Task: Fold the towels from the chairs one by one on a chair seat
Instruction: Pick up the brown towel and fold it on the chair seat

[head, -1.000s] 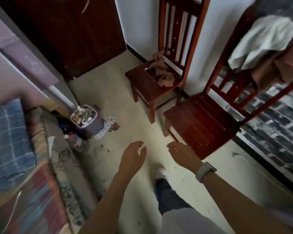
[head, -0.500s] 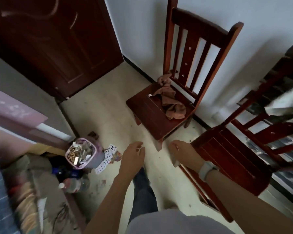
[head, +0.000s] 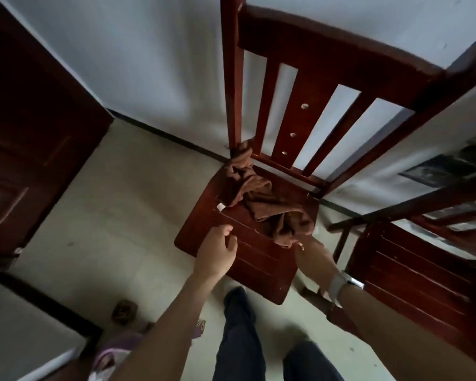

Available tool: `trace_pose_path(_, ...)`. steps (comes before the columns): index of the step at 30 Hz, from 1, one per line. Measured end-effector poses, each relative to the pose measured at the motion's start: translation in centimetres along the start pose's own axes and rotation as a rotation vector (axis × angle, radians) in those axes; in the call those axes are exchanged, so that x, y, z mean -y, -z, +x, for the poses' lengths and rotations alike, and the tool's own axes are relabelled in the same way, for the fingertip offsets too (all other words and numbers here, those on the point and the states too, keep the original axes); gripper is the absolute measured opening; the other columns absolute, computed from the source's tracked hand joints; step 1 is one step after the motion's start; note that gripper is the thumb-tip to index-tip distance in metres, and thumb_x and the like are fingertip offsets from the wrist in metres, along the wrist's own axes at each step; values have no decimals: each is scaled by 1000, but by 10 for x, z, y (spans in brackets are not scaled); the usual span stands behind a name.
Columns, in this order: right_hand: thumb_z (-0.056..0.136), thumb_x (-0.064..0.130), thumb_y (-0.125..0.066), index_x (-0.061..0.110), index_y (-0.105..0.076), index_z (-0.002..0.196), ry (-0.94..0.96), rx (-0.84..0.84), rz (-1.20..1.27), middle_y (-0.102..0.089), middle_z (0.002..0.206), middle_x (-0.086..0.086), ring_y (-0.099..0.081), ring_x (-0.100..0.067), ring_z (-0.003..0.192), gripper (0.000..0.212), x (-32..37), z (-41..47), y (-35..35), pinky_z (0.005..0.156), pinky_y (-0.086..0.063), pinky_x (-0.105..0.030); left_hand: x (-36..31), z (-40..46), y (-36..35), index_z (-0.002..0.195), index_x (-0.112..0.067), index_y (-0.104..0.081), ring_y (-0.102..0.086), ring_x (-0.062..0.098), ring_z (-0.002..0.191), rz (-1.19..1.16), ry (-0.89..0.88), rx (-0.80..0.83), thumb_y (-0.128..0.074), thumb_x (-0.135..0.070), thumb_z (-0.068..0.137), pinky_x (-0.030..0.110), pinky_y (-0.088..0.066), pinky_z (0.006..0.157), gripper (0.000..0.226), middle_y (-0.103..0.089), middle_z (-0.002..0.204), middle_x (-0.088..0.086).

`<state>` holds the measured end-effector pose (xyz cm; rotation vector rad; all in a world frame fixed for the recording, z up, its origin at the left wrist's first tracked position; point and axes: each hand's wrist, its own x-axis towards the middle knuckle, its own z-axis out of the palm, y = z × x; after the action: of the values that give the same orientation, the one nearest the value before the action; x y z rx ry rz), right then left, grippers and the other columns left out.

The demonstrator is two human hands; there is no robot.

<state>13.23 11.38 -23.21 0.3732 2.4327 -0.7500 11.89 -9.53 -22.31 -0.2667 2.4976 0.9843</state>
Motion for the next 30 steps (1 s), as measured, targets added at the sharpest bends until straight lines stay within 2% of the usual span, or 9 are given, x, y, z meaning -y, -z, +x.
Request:
trace_pose_path(7, 84, 14, -46, 17, -52, 124, 18, -146, -144, -48, 135, -6, -40, -28, 127, 40, -6, 117, -39, 107, -31, -43, 28, 136, -36, 123, -4, -51, -49, 27, 117, 155, -147, 12, -50, -13, 91, 33, -38, 100, 34, -54, 122, 14)
trace_pose_path(11, 86, 20, -48, 25, -35, 139, 55, -155, -262, -35, 147, -3, -26, -25, 137, 55, -30, 171, -65, 112, -20, -43, 38, 193, -72, 132, -3, -40, -45, 33, 119, 224, -147, -84, -53, -22, 90, 46, -37, 101, 48, -51, 127, 18)
trace_pose_path(13, 88, 20, -47, 23, -38, 137, 57, -114, -243, -42, 141, -5, -34, -27, 132, 50, -36, 179, -74, 109, -26, -40, 41, 211, -86, 136, -9, -35, -47, 33, 118, 263, -102, -53, -54, -25, 89, 52, -36, 100, 54, -55, 124, 12)
trace_pose_path(16, 81, 11, -51, 13, -64, 111, 304, -191, -292, -65, 110, -7, -59, -28, 103, 32, -41, 159, -91, 94, -41, -32, 45, 212, -98, 127, -13, -48, -55, 29, 110, 252, -138, -15, -51, -20, 91, 47, -36, 99, 37, -63, 112, 8)
trace_pose_path(19, 91, 24, -44, 25, -57, 121, 248, 173, -141, -58, 124, 5, -52, -16, 116, 33, -48, 120, -111, 100, -38, -30, 53, 192, -99, 113, -9, -60, -58, 31, 99, 148, -246, -61, -53, -12, 89, 45, -45, 91, 26, -57, 107, 16)
trace_pose_path(21, 93, 27, -41, 29, -58, 118, 142, 231, -31, -60, 122, 8, -55, -12, 112, 30, -55, 108, -117, 99, -40, -24, 59, 185, -97, 121, -7, -54, -53, 32, 106, 164, -248, -63, -60, -15, 85, 44, -43, 95, 37, -52, 115, 18)
trace_pose_path(24, 91, 20, -42, 28, -61, 114, 33, 69, 114, -65, 113, 5, -61, -15, 103, 30, -53, 114, -114, 92, -46, -28, 63, 199, -98, 132, -8, -43, -45, 34, 114, 310, -241, 21, -61, -22, 85, 44, -37, 98, 52, -50, 124, 16)
trace_pose_path(27, 87, 7, -43, 18, -56, 120, 59, -112, 166, -61, 115, -5, -58, -22, 104, 37, -44, 132, -108, 86, -46, -30, 60, 209, -101, 127, -12, -50, -49, 32, 111, 421, -276, 34, -52, -17, 90, 46, -37, 91, 38, -57, 117, 13)
trace_pose_path(30, 87, 9, -42, 19, -37, 137, 163, -208, 101, -45, 134, -8, -45, -27, 120, 51, -30, 150, -93, 98, -41, -47, 57, 196, -93, 111, -8, -62, -57, 33, 99, 294, -383, -30, -50, -9, 88, 48, -45, 84, 26, -61, 104, 14)
